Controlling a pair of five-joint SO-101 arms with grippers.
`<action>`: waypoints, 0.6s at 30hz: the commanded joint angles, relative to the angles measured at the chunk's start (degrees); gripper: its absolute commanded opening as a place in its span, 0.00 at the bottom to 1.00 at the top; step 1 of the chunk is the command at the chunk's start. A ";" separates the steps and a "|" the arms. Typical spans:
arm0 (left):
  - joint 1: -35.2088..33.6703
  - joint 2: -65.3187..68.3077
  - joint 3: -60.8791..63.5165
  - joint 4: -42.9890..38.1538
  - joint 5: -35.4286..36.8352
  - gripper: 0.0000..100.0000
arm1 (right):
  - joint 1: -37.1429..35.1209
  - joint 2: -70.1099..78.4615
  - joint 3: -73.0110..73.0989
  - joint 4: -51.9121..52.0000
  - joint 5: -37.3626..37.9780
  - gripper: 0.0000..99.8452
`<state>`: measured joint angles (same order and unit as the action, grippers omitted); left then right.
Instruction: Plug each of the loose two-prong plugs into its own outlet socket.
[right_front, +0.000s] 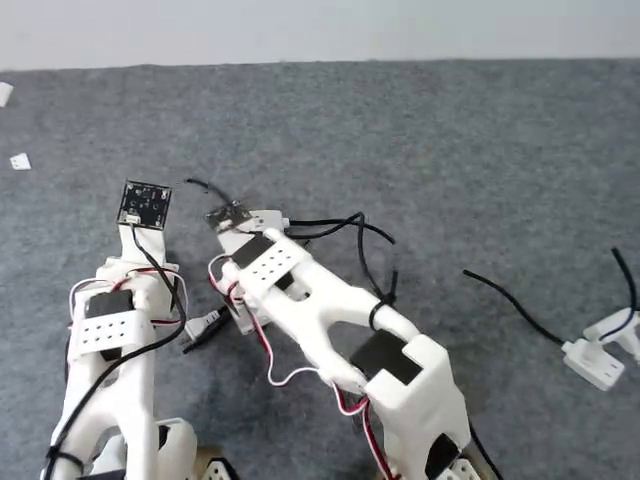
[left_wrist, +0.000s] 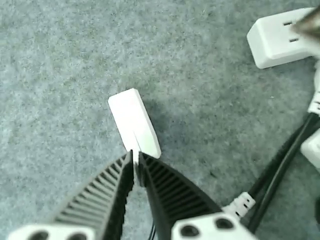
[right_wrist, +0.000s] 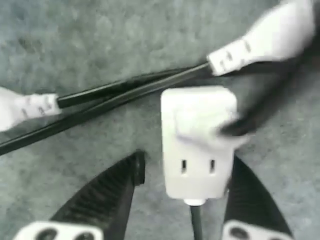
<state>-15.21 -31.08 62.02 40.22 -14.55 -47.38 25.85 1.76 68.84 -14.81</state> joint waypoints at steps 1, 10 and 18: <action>-0.44 0.09 -2.51 -1.58 0.26 0.01 | 0.40 -0.22 -2.37 -1.27 0.53 0.21; -0.44 0.09 -2.51 -1.58 0.26 0.01 | 8.84 -0.84 -2.02 -0.31 1.93 0.01; 0.88 3.87 -3.82 -2.90 0.35 0.01 | 16.48 -12.09 -1.85 10.15 6.68 0.01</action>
<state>-15.30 -29.76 62.02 38.73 -14.55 -34.29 21.80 1.76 74.64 -10.24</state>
